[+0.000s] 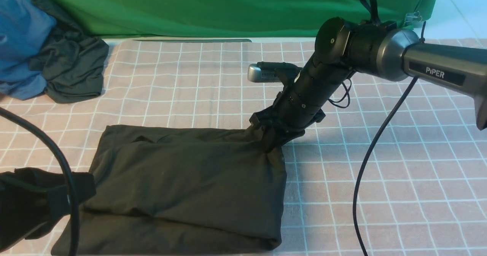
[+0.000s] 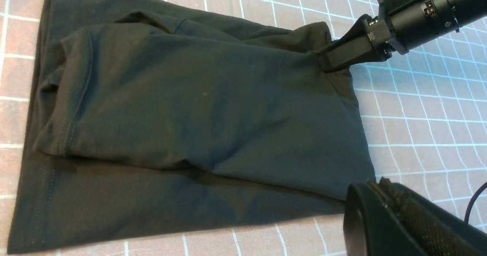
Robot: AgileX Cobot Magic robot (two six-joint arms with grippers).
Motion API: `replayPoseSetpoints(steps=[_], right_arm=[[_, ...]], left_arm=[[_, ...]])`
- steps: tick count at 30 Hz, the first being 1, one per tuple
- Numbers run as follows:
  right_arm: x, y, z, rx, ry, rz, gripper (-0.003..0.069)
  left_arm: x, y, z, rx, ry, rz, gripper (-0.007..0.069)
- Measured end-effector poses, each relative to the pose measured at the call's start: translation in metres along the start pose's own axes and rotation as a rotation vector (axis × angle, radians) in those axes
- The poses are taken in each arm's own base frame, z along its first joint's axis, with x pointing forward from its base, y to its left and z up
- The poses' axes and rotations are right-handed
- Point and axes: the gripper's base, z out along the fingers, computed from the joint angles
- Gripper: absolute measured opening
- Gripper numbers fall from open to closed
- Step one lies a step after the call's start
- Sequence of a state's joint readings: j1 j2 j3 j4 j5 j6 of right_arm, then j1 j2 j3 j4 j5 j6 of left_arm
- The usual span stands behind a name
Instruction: Fold a long-sleeved shirt over a pink coffee tablecloth.
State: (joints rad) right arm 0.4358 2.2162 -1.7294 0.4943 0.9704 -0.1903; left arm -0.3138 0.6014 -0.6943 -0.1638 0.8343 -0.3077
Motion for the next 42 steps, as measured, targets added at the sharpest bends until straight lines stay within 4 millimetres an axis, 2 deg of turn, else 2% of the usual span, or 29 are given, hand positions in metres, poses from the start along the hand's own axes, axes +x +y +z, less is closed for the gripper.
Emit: replayPoseSetpoints(steps=[4, 12, 22, 28, 32, 35, 39, 41, 42], right_arm=[[-0.003, -0.013, -0.008, 0.002, -0.003, 0.031, 0.0121], [-0.003, -0.052, -0.027, 0.061, 0.018, 0.069, 0.0121], [-0.015, -0.079, -0.061, 0.178, -0.039, 0.048, 0.0121], [-0.016, -0.088, -0.067, 0.267, -0.034, 0.024, 0.0128], [-0.018, -0.092, -0.068, 0.316, -0.054, 0.018, 0.0211], [-0.021, -0.092, -0.073, 0.33, -0.063, 0.033, 0.0352], [-0.027, -0.083, -0.095, 0.341, -0.048, 0.045, 0.0475], [-0.029, -0.077, -0.112, 0.362, -0.077, 0.041, 0.0459], [-0.028, -0.072, -0.125, 0.378, -0.1, 0.041, 0.0414]], left_arm=[[0.0, 0.0, 0.0, -0.004, -0.001, 0.003, 0.0014], [0.0, 0.0, 0.0, -0.005, -0.002, 0.005, 0.0014], [-0.001, 0.001, 0.0, -0.007, -0.007, 0.008, 0.0014], [-0.001, 0.001, 0.0, -0.008, -0.01, 0.01, 0.0014], [-0.001, 0.001, 0.0, -0.009, -0.012, 0.011, 0.0014], [-0.001, 0.001, 0.0, -0.009, -0.012, 0.011, 0.0014], [-0.001, 0.001, 0.0, -0.009, -0.013, 0.011, 0.0014], [-0.001, 0.001, 0.0, -0.008, -0.015, 0.011, 0.0014], [-0.001, 0.001, 0.0, -0.008, -0.015, 0.011, 0.0014]])
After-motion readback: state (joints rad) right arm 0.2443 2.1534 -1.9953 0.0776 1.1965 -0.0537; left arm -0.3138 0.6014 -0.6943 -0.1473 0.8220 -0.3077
